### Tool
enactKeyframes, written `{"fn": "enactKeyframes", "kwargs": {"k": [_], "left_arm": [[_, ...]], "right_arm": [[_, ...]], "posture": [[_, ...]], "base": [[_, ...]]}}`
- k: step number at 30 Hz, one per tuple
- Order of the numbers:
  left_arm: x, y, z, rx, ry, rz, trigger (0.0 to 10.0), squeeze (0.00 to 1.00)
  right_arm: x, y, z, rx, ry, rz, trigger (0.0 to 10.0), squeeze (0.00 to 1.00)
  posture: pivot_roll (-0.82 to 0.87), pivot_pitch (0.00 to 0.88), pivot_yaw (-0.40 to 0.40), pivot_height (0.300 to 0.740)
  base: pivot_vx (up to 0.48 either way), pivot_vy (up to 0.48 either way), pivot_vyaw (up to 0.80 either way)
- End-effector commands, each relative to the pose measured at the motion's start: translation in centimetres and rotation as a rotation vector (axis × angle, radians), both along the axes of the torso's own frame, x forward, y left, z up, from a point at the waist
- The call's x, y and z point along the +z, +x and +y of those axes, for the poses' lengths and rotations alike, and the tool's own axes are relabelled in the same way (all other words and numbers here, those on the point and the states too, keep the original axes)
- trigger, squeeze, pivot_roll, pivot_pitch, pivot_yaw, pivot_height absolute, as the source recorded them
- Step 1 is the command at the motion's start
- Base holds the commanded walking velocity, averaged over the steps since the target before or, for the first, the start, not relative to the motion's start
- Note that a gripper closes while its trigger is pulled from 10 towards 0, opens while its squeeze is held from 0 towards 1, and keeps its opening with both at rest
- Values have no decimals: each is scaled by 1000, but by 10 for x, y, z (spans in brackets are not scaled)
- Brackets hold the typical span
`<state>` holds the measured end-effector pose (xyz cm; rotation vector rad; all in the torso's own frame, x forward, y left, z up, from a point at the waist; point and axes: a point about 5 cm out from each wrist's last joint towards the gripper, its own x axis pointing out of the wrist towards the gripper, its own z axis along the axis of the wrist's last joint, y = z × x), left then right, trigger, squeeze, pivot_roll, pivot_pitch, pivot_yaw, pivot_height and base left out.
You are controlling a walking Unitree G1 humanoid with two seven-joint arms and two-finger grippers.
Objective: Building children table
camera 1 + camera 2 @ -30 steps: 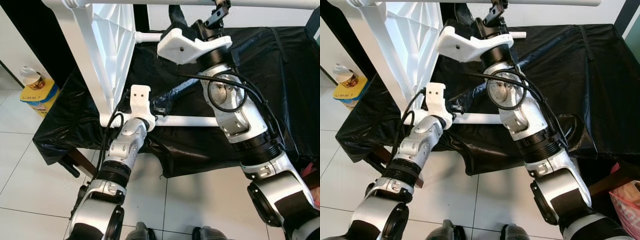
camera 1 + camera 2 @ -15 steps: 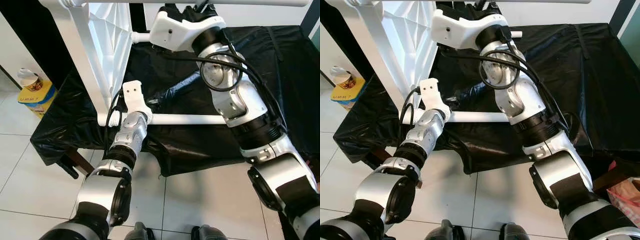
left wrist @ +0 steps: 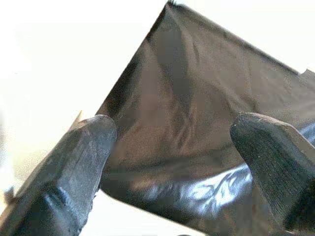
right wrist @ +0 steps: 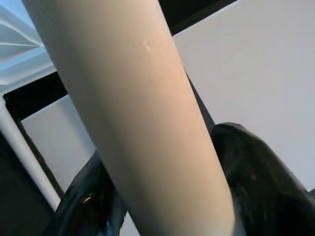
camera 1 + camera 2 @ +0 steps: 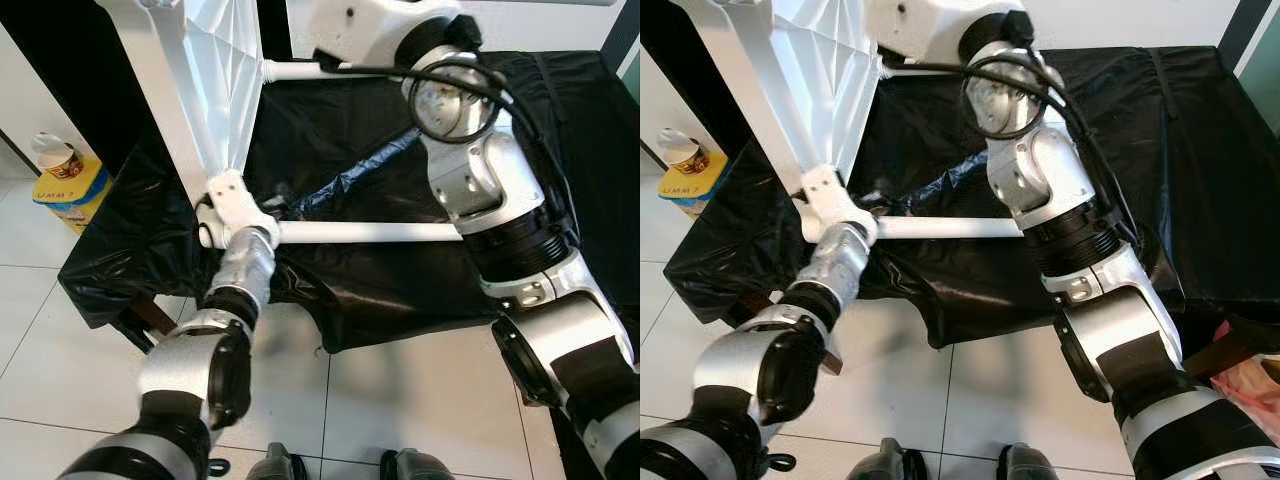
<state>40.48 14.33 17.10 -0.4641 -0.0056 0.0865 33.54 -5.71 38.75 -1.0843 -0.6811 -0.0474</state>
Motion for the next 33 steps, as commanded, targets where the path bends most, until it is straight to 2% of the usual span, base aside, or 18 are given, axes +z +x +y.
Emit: {"fn": "enactKeyframes", "kwargs": {"k": [1,4,5,7,8,11,12,15,16,20,22,23,26,27,28,30,31,33], "left_arm": [[16,2,32,207,-3,-24,10000,0],[23,3,36,224,3,-47,10000,0],[39,5,39,243,14,-98,10000,0],[73,9,40,265,36,-213,10000,0],[73,9,40,265,36,-213,10000,0],[119,11,31,267,46,-371,10000,0],[119,11,31,267,46,-371,10000,0],[154,8,21,250,49,-497,10000,0],[154,8,21,250,49,-497,10000,0],[198,-1,-7,164,25,-658,10000,0],[204,-3,-12,143,17,-683,10000,0],[215,-6,-24,102,6,-723,10000,0],[223,-10,-35,68,7,-758,10000,0],[231,-14,-46,30,-4,-792,10000,0],[231,-14,-46,30,-4,-792,10000,0],[245,-23,-68,-50,5,-853,10000,0],[245,-23,-68,-50,5,-853,10000,0],[248,-26,-75,-81,2,-868,10000,0]], "right_arm": [[15,-5,-17,0,160,10,8627,0],[16,-6,-19,-1,191,21,8627,0],[17,-7,-24,16,269,46,10000,0],[20,-10,-31,50,395,69,10000,0],[20,-10,-31,50,395,69,10000,0],[22,-16,-38,98,569,89,10000,0],[22,-16,-38,98,569,89,10000,0],[24,-22,-42,124,643,79,10000,0],[24,-22,-42,124,643,79,10000,0],[22,-31,-56,106,717,38,10000,0],[20,-32,-61,101,736,32,10000,0],[13,-31,-73,92,785,34,10000,0],[5,-32,-82,86,831,34,10000,0],[-11,-32,-90,91,903,51,10000,0],[-11,-32,-90,91,903,51,10000,0],[-49,-33,-111,98,1062,82,10000,0],[-49,-33,-111,98,1062,82,10000,0],[-62,-35,-119,100,1128,85,10000,0]], "posture": [[-70,130,66,740],[-70,130,66,740],[-72,133,68,740],[-73,134,69,740],[-73,134,69,740],[-77,137,70,740],[-77,137,70,740],[-80,140,70,740],[-80,140,70,740],[-75,148,70,740],[-75,148,70,740],[-70,151,70,740],[-62,152,70,740],[-57,156,73,740],[-57,156,73,740],[-49,160,86,740],[-49,160,86,740],[-46,161,89,740]], "base": [[0,0,0],[0,0,0],[0,0,0],[0,0,0],[0,0,0],[0,0,0],[0,0,0],[0,0,0],[0,0,0],[0,0,0],[0,0,0],[0,0,0],[0,0,0],[0,0,0],[0,0,0],[0,0,0],[0,0,0],[0,0,0]]}}
